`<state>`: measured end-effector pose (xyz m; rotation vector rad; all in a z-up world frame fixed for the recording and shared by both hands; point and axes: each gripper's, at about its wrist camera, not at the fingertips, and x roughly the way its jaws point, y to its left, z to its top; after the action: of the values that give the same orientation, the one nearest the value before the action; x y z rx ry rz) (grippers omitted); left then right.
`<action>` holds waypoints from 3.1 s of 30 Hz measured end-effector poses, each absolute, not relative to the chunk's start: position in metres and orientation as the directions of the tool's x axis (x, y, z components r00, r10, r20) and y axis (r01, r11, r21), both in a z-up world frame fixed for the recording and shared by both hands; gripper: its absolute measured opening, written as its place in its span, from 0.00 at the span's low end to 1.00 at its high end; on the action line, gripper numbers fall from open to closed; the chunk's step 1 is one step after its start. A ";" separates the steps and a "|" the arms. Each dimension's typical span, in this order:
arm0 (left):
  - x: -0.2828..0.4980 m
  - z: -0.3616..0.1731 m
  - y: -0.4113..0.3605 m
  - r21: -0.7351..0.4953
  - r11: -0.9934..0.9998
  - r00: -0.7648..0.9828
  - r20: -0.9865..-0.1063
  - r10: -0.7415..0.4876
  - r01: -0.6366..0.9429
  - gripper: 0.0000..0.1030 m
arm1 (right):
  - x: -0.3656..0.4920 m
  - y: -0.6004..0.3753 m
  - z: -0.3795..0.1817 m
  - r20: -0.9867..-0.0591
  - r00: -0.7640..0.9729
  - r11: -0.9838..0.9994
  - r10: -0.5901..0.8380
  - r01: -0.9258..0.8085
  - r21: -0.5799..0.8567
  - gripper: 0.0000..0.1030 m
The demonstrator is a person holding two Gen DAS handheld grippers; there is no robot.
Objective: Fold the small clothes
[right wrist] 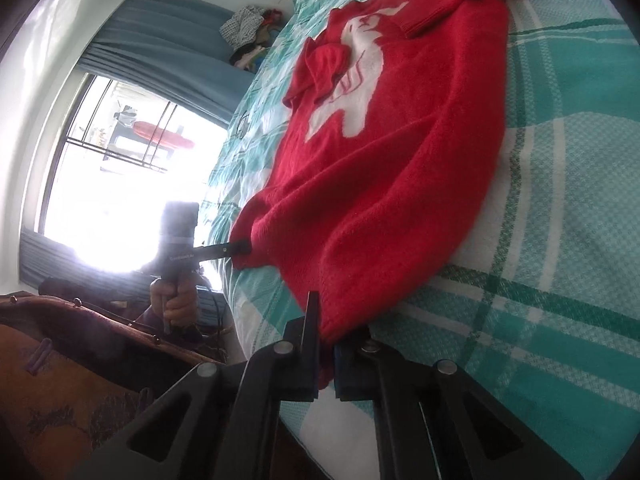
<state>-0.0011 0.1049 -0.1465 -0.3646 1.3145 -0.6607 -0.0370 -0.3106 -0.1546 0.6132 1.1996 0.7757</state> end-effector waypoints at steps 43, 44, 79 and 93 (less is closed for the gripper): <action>-0.004 -0.077 0.135 -0.254 0.940 0.359 -0.876 -0.323 0.226 0.50 | -0.031 -0.345 -0.091 -0.896 0.347 0.852 -0.277 -0.342 -0.396 0.36; 0.003 -0.070 0.129 -0.263 0.939 0.394 -0.857 -0.334 0.223 0.52 | -0.015 -0.338 -0.082 -0.881 0.400 0.849 -0.251 -0.346 -0.399 0.36; -0.011 -0.107 0.103 -0.332 0.933 0.333 -0.871 -0.360 0.141 0.56 | 0.079 -0.553 -0.010 -0.718 0.673 0.890 -0.180 0.423 0.173 0.07; -0.018 -0.104 0.089 -0.297 0.940 0.316 -0.887 -0.337 0.169 0.56 | 0.033 -0.612 -0.092 -0.805 0.471 0.792 -0.361 0.610 0.002 0.06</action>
<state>-0.0179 0.0887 -0.1044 -0.1593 1.2057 -0.3345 0.0328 -0.6115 -0.0923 0.3080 0.8995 -0.6062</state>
